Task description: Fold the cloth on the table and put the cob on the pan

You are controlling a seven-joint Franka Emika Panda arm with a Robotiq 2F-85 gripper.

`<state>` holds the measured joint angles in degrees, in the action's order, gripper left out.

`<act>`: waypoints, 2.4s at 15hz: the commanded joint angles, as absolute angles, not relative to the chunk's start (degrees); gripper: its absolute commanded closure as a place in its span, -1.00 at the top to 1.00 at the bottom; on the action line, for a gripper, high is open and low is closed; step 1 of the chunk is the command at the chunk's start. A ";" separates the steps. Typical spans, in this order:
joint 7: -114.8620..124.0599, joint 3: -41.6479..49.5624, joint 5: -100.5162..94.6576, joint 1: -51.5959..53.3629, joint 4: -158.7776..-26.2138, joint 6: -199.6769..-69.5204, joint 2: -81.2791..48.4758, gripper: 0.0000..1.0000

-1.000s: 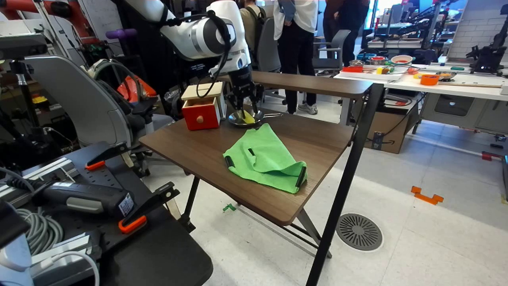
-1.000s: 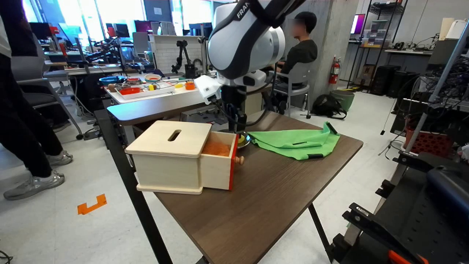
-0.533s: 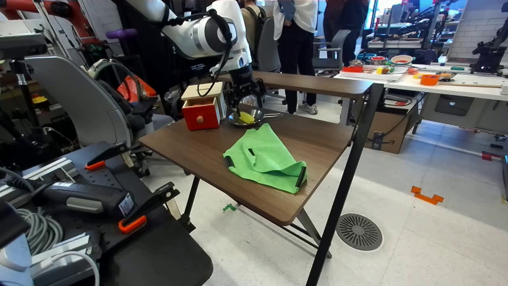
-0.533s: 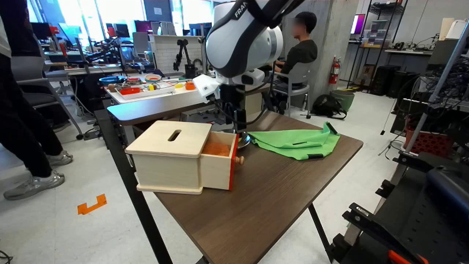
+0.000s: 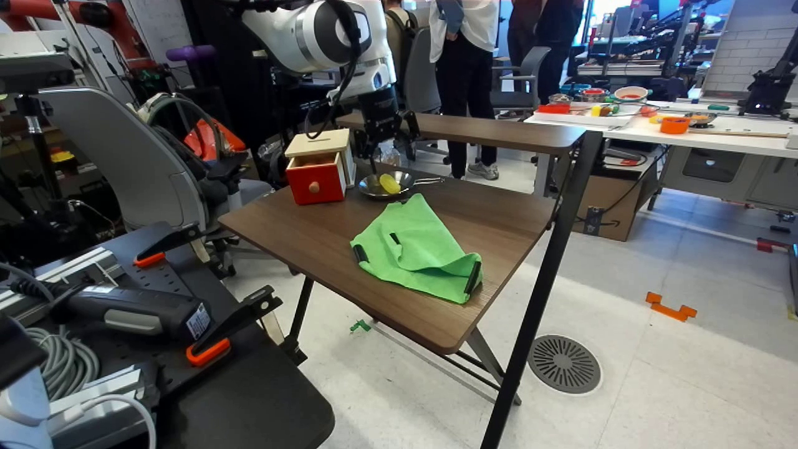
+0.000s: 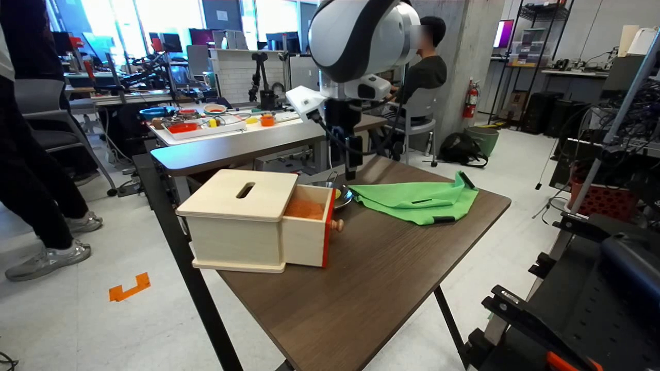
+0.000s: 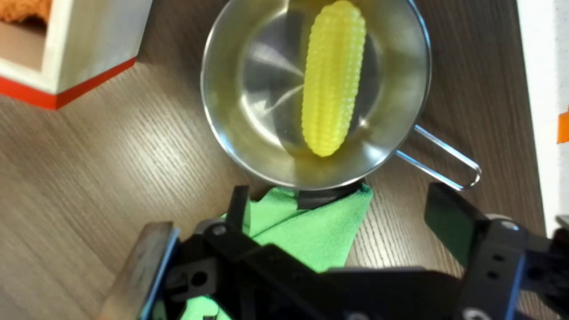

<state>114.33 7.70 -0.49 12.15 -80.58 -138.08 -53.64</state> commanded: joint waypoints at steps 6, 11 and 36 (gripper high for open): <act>110.65 6.67 -0.34 12.10 -109.52 -148.94 -38.42 1.00; 108.79 7.90 -0.26 11.87 -125.86 -156.69 -33.37 1.00; 96.32 9.44 7.15 5.72 -126.10 -161.19 -36.44 1.00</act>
